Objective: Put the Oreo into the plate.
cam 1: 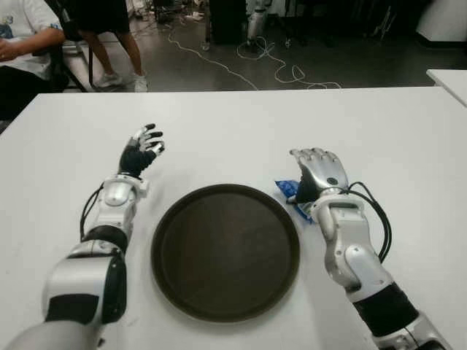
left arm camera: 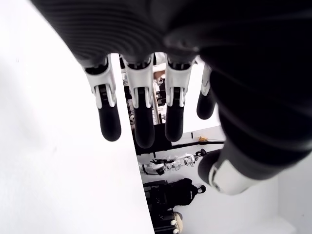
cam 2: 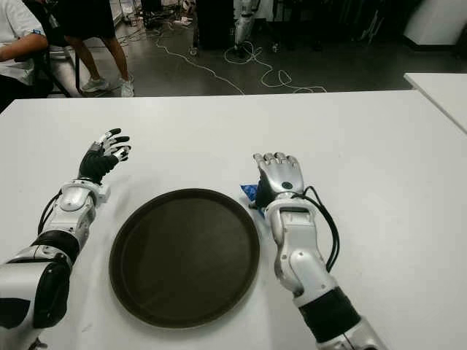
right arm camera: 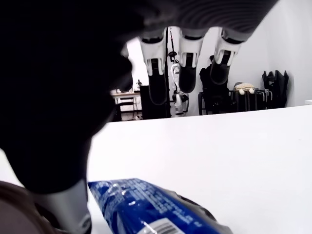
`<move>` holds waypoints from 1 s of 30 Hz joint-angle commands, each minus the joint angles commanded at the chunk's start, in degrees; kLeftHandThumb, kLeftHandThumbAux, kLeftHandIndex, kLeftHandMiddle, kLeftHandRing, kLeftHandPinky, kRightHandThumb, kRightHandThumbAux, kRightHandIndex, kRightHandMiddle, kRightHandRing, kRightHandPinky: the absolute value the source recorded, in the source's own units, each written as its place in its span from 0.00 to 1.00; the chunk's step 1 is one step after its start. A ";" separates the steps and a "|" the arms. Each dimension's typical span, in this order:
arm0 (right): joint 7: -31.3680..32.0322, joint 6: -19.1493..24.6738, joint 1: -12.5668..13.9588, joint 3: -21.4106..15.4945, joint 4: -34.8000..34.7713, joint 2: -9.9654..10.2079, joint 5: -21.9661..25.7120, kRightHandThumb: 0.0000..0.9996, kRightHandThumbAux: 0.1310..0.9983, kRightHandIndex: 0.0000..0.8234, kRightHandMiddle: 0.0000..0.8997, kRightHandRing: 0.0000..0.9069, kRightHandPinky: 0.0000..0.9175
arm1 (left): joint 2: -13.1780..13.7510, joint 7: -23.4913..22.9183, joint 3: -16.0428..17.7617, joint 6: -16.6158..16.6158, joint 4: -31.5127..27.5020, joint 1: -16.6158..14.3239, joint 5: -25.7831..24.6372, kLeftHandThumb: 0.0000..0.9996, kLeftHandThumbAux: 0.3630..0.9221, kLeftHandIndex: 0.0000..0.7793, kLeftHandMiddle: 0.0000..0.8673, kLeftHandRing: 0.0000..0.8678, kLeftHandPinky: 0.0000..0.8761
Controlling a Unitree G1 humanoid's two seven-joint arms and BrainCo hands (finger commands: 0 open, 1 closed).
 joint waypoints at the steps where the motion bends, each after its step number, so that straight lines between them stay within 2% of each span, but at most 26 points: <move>1: -0.33 -0.10 0.00 -0.16 0.00 0.00 0.50 0.00 0.78 0.13 0.11 0.11 0.09 | 0.01 0.02 -0.02 0.00 0.00 0.00 0.03 0.15 0.60 0.17 0.25 0.25 0.27; 11: -2.72 -1.10 -0.44 -0.65 0.72 -0.89 3.84 0.00 0.79 0.15 0.12 0.13 0.09 | 0.24 0.13 -0.34 -0.05 0.05 -0.05 0.39 0.15 0.63 0.17 0.25 0.25 0.26; 23: -0.90 0.61 -0.81 -0.49 -0.73 -1.96 4.33 0.00 0.79 0.13 0.13 0.12 0.10 | 0.20 -0.16 -0.01 0.17 0.00 0.04 -0.11 0.15 0.67 0.17 0.24 0.23 0.24; 30: -0.02 0.78 -0.83 -0.52 -1.54 -2.68 4.61 0.00 0.80 0.13 0.12 0.12 0.10 | 0.12 -0.03 0.23 0.39 0.11 -0.06 -0.25 0.16 0.65 0.18 0.26 0.25 0.26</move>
